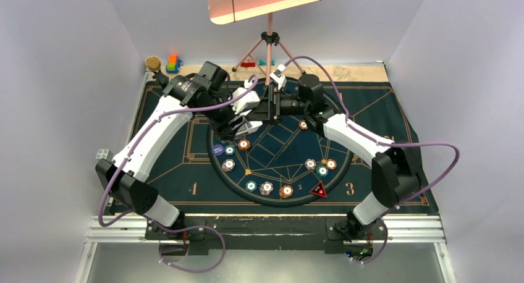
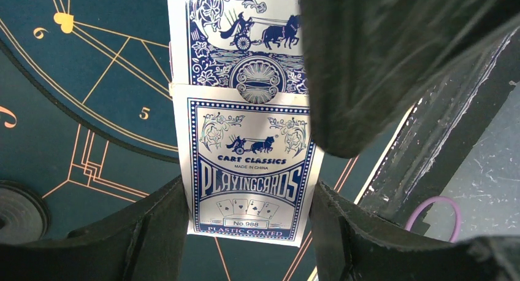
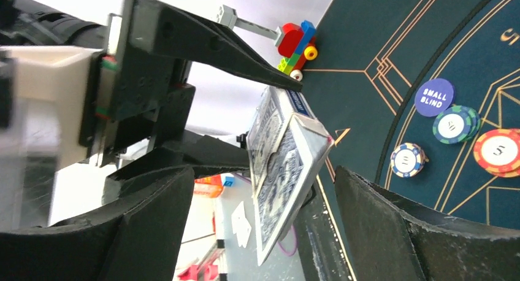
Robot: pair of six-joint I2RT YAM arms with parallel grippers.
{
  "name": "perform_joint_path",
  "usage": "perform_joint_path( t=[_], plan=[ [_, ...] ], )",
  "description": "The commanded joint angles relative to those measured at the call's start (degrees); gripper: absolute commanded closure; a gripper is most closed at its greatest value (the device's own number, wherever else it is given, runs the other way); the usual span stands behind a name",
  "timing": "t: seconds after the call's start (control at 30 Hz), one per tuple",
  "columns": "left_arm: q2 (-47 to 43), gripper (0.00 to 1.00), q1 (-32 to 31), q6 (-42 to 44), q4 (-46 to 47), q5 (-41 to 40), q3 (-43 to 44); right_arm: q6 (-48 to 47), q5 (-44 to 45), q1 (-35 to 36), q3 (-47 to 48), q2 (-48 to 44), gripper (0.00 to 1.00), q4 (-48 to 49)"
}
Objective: Distribute texas hold em gaming equipment
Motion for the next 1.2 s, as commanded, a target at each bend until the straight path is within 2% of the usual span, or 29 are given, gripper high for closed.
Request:
perform_joint_path(
  t=[0.0,0.2,0.3,0.47,0.6,0.73,1.0,1.1,1.17],
  plan=[
    [-1.48,1.0,-0.06,-0.1,-0.23,1.98,3.66,2.28,-3.57,0.85,2.91,2.34,0.15,3.75],
    [-1.78,1.0,-0.1,-0.54,0.39,2.75,4.93,5.05,-4.02,1.51,1.81,3.8,0.29,7.67],
    [-2.08,1.0,-0.08,-0.82,0.5,3.66,5.18,7.51,-4.34,1.53,0.94,4.29,0.41,11.61],
    [-3.0,1.0,-0.05,-0.15,-0.13,5.14,5.17,11.74,-4.3,1.66,-0.49,5.04,0.51,17.73],
    [-3.39,1.0,-0.07,0.19,-0.37,5.44,5.42,13.34,-4.48,1.71,-1.33,5.57,0.63,19.51],
    [-3.24,0.99,-0.01,0.28,-0.42,4.99,6.18,14.02,-4.68,1.73,-1.86,6.17,0.71,19.66],
    [-3.81,0.9,0.04,1.53,-0.25,5.84,5.34,14.74,-5.23,1.75,-1.93,6.86,0.78,19.92],
    [-4.1,0.9,-0.01,2.32,-0.25,6.55,4.01,14.61,-5.14,1.76,-1.48,6.7,0.76,19.72],
    [-4.49,0.9,-0.01,2.64,0.36,6.72,2.82,13.87,-5.13,1.73,-1.15,6.45,0.7,18.6]
  ],
)
